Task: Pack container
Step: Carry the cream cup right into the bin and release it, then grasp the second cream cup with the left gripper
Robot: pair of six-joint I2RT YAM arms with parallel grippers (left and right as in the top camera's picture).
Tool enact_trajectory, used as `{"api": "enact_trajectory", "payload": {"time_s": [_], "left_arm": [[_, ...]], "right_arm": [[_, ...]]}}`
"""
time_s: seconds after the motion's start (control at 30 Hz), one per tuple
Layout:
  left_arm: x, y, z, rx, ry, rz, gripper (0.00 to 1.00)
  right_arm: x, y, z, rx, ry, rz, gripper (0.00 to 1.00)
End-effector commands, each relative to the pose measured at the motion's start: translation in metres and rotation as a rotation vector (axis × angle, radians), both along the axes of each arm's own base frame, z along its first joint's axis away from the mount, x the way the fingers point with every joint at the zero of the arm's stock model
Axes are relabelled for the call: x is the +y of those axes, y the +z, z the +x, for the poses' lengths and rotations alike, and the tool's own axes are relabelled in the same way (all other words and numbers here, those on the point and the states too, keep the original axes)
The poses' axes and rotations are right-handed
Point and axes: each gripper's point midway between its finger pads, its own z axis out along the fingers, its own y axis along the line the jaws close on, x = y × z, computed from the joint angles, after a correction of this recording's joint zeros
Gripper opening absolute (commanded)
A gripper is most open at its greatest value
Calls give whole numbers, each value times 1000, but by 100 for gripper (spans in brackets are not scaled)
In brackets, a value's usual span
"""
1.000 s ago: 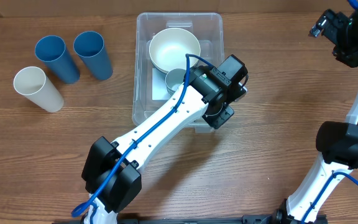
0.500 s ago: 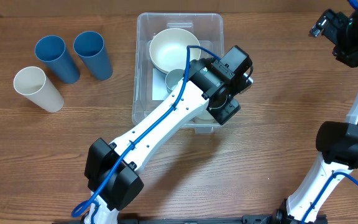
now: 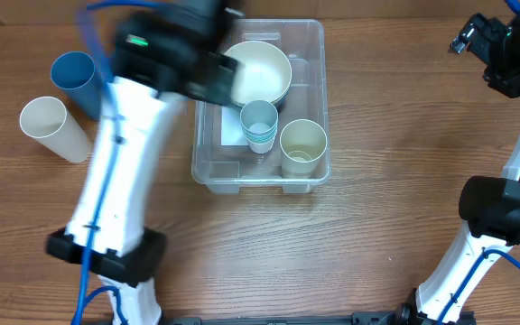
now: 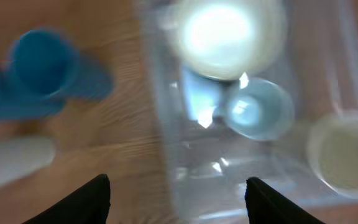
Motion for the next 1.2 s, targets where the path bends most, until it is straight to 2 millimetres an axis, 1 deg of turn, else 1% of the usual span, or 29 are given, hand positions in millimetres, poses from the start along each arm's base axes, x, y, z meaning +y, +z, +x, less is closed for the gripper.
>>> {"api": "enact_trajectory", "payload": {"time_s": [0.0, 0.03, 0.07, 0.13, 0.17, 0.23, 0.3, 0.37, 0.4, 0.47, 0.5, 0.6, 0.67, 0.8, 0.83, 0.93, 1.0, 1.03, 1.07, 1.1, 1.13, 1.17], "left_arm": [[74, 5, -5, 26, 254, -103, 71], [101, -2, -11, 54, 326, -95, 72], [121, -10, -18, 87, 380, -89, 72], [147, -26, -31, 145, 447, -54, 72], [162, -36, -37, 175, 485, 4, 72], [183, -50, -43, 213, 531, 103, 73], [198, -61, -40, 216, 563, 148, 75], [223, -70, -32, 184, 621, 199, 79], [235, -74, -28, 167, 643, 206, 83], [252, -83, -18, 129, 679, 177, 84], [256, -86, -6, 96, 659, 140, 84], [248, -91, 24, 13, 536, 32, 83], [249, -99, 29, 9, 532, 31, 82], [249, -129, 30, 82, 532, 32, 79], [249, -140, 30, 110, 531, 32, 79], [250, -164, 32, 168, 530, 34, 78], [251, -193, 35, 233, 530, 36, 77], [251, -202, 35, 253, 529, 36, 74], [251, -211, 35, 276, 528, 35, 64], [251, -222, 34, 304, 531, 35, 31], [251, -229, 32, 324, 537, 33, 15], [250, -232, 30, 339, 550, 29, 4]], "right_arm": [[0, 17, 0, -52, -6, -8, 100], [0, 17, 0, -52, -6, -8, 100], [0, 17, 0, -52, -6, -8, 100], [0, 17, 0, -52, -6, -8, 100], [0, 17, 0, -52, -6, -8, 100], [0, 17, 0, -52, -6, -8, 100], [0, 17, 0, -52, -6, -8, 100], [0, 17, 0, -52, -6, -8, 100], [0, 17, 0, -52, -6, -8, 100], [0, 17, 0, -52, -6, -8, 100], [0, 17, 0, -52, -6, -8, 100], [0, 17, 0, -52, -6, -8, 100], [0, 17, 0, -52, -6, -8, 100], [0, 17, 0, -52, -6, -8, 100], [0, 17, 0, -52, -6, -8, 100], [0, 17, 0, -52, -6, -8, 100], [0, 17, 0, -52, -6, -8, 100], [0, 17, 0, -52, -6, -8, 100], [0, 17, 0, -52, -6, -8, 100], [0, 17, 0, -52, -6, -8, 100], [0, 17, 0, -52, -6, -8, 100], [0, 17, 0, -52, -6, -8, 100]]}}
